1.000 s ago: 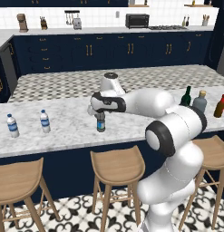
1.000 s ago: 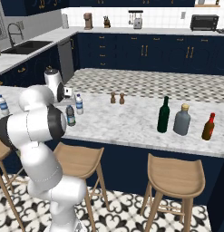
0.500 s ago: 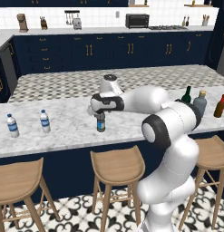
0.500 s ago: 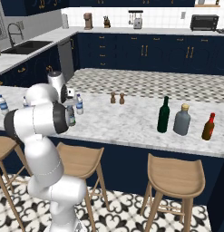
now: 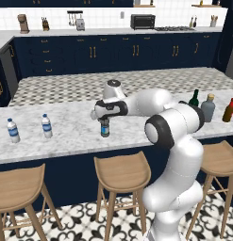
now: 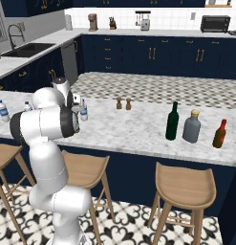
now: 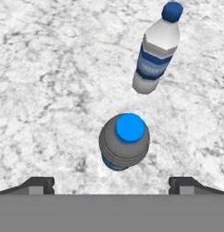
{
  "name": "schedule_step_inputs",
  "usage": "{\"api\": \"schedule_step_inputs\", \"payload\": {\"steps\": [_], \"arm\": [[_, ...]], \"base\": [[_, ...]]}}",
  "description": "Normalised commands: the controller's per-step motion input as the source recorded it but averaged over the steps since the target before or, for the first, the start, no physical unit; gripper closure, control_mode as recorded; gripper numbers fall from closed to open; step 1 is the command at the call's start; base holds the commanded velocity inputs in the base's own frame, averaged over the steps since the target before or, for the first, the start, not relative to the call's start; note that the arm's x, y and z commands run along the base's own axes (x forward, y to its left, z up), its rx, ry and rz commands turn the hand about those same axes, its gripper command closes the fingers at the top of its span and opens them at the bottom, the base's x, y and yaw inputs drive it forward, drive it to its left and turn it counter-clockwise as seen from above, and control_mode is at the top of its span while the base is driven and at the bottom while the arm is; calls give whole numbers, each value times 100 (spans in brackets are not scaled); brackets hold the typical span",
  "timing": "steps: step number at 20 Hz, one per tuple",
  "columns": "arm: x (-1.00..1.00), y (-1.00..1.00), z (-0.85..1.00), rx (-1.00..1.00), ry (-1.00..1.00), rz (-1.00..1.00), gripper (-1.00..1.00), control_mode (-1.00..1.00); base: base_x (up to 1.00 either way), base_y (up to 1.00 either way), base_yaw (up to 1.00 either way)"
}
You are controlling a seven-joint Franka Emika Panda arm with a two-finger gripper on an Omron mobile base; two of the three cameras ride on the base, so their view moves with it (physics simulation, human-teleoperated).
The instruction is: Move the plastic bottles in the middle to the plastics group, and the glass bottles in the middle to the glass group.
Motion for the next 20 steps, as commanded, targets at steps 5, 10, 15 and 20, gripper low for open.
{"api": "schedule_step_inputs", "payload": {"steps": [5, 10, 15, 20], "arm": [[10, 0, -13, 0, -3, -1, -100, -100], [1, 0, -14, 0, 0, 0, -100, -100], [9, 0, -5, 0, 0, 0, -100, -100], [12, 0, 0, 0, 0, 0, -100, -100]], "base": [[0, 0, 0], [0, 0, 0], [0, 0, 0], [0, 0, 0]]}}
